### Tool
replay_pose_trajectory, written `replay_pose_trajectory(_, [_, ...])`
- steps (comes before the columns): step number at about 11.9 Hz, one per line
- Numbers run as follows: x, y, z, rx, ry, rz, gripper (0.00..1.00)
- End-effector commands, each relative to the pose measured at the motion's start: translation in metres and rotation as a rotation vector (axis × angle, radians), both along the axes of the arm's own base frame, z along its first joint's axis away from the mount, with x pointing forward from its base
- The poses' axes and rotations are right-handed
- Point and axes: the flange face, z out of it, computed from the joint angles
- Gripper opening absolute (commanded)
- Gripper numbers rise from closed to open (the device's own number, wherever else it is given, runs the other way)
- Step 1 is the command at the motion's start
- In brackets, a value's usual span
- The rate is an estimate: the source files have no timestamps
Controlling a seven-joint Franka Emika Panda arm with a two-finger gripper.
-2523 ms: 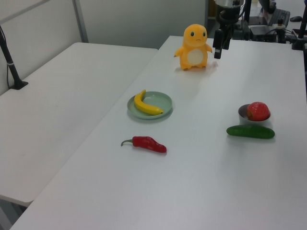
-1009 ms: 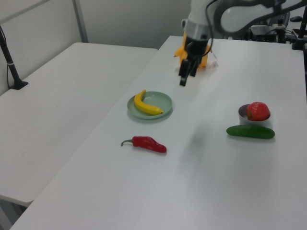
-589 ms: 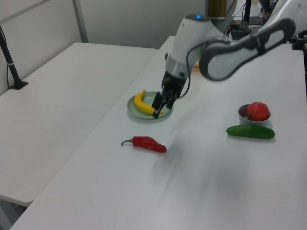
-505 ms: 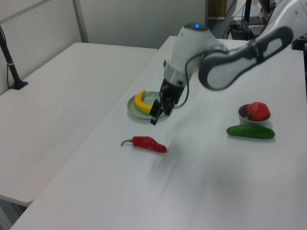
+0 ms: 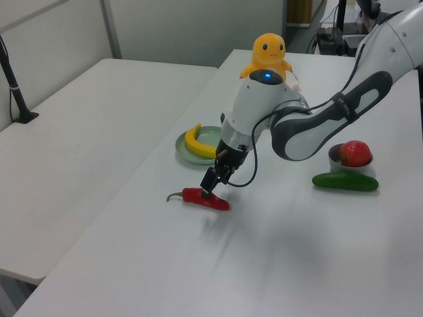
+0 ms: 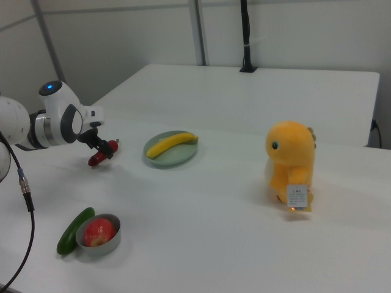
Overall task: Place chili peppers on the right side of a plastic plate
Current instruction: 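Lower the gripper and close it on the chili pepper's body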
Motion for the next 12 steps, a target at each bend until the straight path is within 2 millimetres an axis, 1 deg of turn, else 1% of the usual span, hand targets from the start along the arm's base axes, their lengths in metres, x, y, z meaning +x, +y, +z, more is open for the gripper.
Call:
replay_pose_trajectory(1, [0.007, 0.015, -0.015, -0.028, -0.045, 0.024, 1.00])
replay_pose_trajectory(3, [0.004, 0.023, -0.016, -0.025, -0.063, 0.045, 0.99])
replay_pose_trajectory(4, [0.000, 0.030, -0.016, -0.036, -0.070, 0.064, 0.60])
replay_pose_trajectory(5, [0.000, 0.030, -0.016, -0.047, -0.078, 0.075, 0.30])
replay_pose_trajectory(6, [0.000, 0.029, -0.017, -0.070, -0.088, 0.091, 0.22])
replay_pose_trajectory(7, [0.000, 0.030, -0.015, -0.078, -0.097, 0.100, 0.17])
replay_pose_trajectory(10, [0.000, 0.029, -0.012, -0.079, -0.099, 0.100, 0.16])
replay_pose_trajectory(11, [0.001, 0.026, -0.005, -0.075, -0.107, 0.094, 0.16])
replay_pose_trajectory(12, [0.002, 0.022, 0.012, -0.068, -0.122, 0.088, 0.16])
